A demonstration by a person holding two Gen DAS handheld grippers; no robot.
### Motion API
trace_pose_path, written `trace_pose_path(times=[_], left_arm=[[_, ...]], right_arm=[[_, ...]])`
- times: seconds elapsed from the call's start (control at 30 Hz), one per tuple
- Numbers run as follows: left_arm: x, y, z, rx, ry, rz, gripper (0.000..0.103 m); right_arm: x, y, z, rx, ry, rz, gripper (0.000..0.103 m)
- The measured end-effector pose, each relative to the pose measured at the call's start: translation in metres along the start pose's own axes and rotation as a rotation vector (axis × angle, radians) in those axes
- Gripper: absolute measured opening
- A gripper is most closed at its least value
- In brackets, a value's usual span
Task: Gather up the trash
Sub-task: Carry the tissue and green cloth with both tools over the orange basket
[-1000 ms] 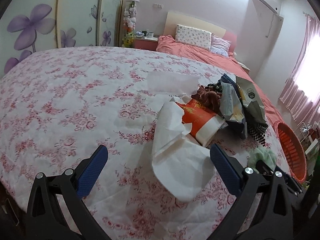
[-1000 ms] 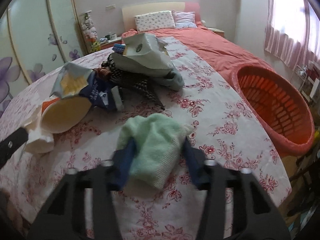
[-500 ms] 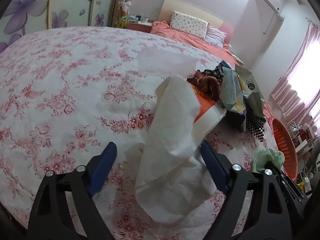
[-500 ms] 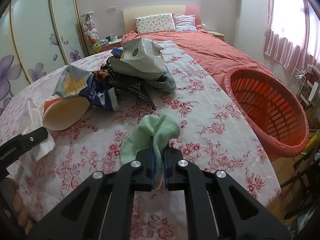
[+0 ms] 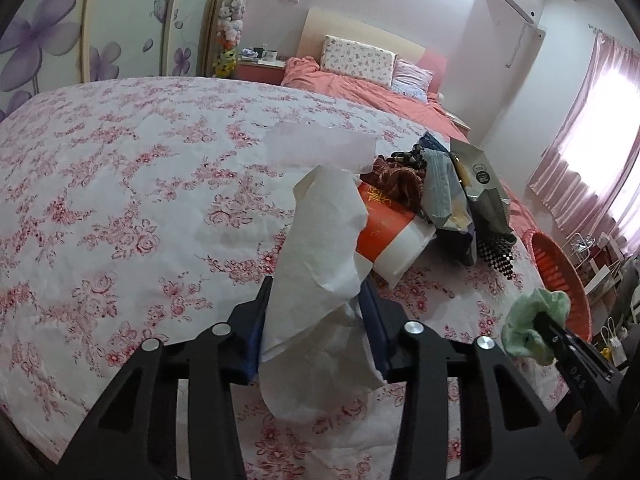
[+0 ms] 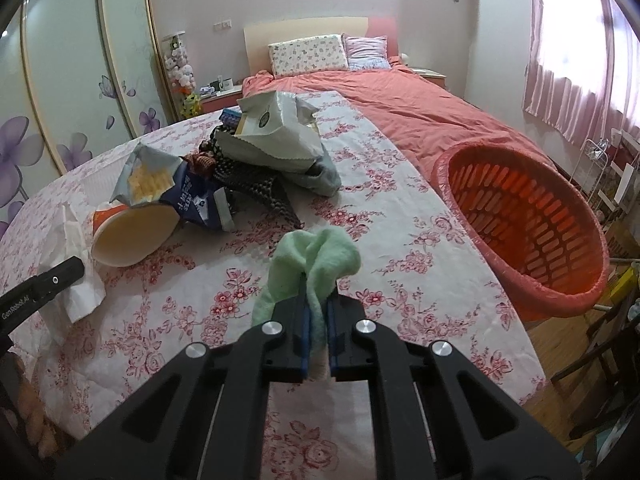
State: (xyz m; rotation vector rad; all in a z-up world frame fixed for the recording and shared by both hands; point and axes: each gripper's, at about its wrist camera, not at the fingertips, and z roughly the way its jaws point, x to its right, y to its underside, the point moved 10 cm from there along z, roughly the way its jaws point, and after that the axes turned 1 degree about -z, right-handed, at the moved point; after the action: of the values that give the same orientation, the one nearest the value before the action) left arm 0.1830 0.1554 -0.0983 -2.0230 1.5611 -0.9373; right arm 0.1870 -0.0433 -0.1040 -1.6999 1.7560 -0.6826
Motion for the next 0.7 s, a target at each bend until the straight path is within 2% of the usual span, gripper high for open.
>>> trace_pose_path(times=[0.2,0.47,0.7], left_arm=[[-0.004,-0.006,-0.004,0.017,0.008,-0.005,0.035],[-0.006,-0.015,-0.015,0.05,0.013,-0.013,0.033],[0.015,-0.032,-0.034,0.089,0.054,0.005,0.033]], right_arm=[[0.004,-0.003,-0.006,0.011,0.002,0.004,0.007],[0.01,-0.013,-0.016,0.045,0.0,0.015,0.007],[0.027,-0.031,-0.034,0.098,0.003,0.047,0.007]])
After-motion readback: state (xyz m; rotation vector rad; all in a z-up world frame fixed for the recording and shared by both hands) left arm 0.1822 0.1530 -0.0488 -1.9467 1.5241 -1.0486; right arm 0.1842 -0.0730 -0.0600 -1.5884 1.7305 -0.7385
